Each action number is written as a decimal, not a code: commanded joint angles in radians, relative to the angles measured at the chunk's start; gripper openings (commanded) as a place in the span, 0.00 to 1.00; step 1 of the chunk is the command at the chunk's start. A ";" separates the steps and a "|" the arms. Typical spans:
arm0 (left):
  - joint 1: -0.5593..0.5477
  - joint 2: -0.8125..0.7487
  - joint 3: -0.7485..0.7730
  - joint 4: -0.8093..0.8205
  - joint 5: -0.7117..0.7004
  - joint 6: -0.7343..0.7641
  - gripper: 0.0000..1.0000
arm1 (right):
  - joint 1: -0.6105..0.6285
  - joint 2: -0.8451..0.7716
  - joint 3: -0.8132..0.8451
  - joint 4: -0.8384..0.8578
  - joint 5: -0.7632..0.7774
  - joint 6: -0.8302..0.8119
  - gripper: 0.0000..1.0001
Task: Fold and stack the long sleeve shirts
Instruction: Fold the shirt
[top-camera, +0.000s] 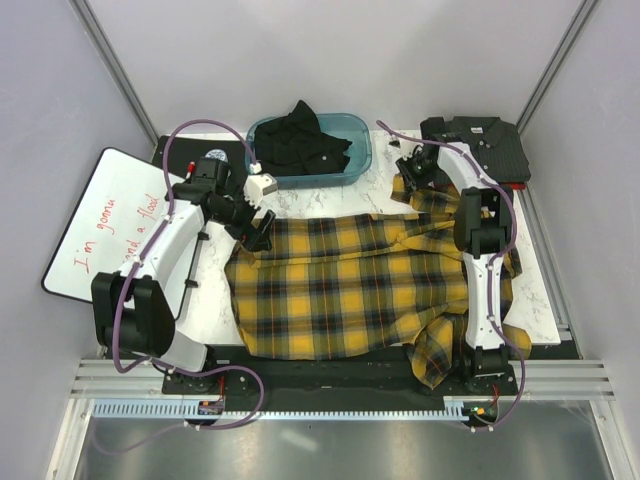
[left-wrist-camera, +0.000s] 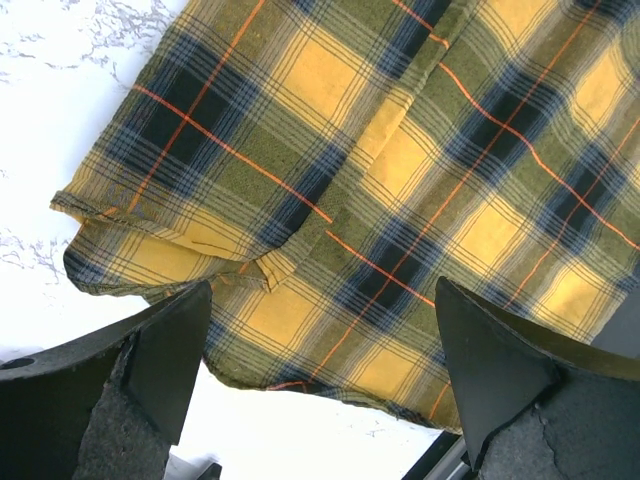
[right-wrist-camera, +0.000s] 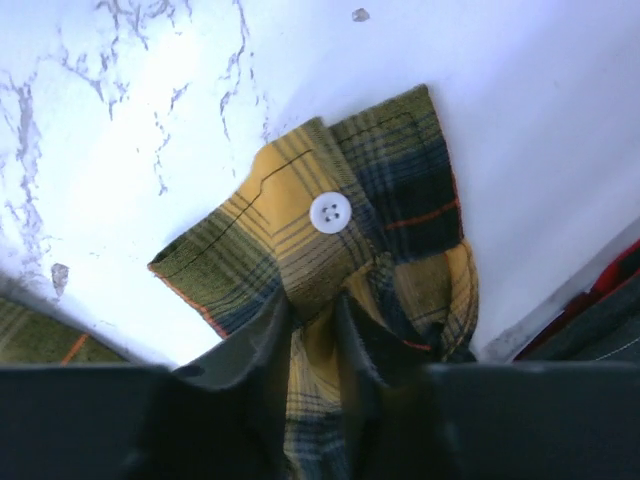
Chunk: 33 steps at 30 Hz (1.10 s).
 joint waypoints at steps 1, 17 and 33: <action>-0.004 -0.044 0.067 -0.009 0.034 -0.031 1.00 | -0.003 0.039 0.042 -0.011 -0.037 0.022 0.07; -0.025 -0.225 0.206 0.015 0.178 -0.095 1.00 | -0.033 -0.845 -0.240 -0.168 -0.395 0.151 0.00; -0.309 -0.386 0.145 0.083 0.129 -0.129 1.00 | -0.026 -1.501 -0.904 0.182 -0.430 0.531 0.10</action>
